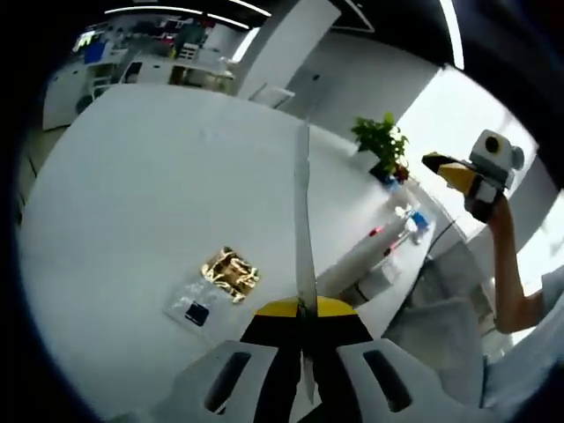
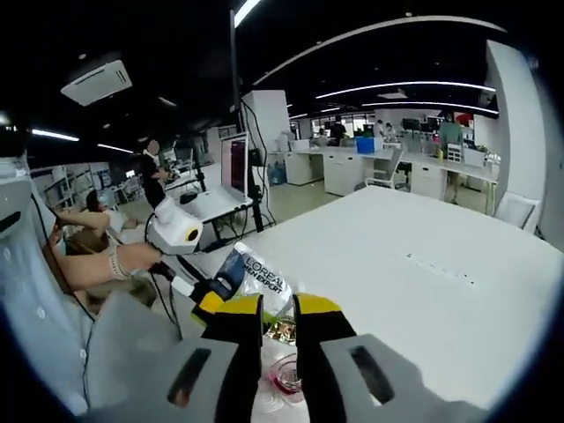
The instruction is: Arrange the skincare products in the storage area until every visible bottle or jar stands upright without overlapping.
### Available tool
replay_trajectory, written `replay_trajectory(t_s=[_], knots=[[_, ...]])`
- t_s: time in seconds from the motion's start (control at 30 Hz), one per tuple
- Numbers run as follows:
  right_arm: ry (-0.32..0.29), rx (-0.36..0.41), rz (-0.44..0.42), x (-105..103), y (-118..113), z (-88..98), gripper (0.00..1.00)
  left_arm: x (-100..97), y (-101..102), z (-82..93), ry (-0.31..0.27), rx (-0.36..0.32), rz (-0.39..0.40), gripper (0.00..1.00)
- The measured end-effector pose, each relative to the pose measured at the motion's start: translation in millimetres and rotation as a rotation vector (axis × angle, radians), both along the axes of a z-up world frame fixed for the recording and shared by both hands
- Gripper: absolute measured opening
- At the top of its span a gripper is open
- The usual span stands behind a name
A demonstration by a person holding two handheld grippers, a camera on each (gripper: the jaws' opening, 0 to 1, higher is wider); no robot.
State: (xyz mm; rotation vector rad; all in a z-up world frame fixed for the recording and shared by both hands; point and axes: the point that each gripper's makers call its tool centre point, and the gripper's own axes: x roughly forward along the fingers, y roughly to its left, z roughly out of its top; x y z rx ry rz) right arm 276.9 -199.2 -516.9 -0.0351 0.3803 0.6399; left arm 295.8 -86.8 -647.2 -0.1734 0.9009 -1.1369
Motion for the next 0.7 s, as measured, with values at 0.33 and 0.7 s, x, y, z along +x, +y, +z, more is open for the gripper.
replay_trajectory(t_s=[0.33, 0.7], knots=[[0.016, -0.016, 0.043, -30, 27, -7.9, 0.14, -30.8, 5, -19.9, 0.113, 0.001, 0.002, 0.0], [0.075, 0.002, 0.083, -54, 60, -38.4, 0.13, -43.6, 3, -37.6, 0.173, 0.052, -0.017, 0.0]])
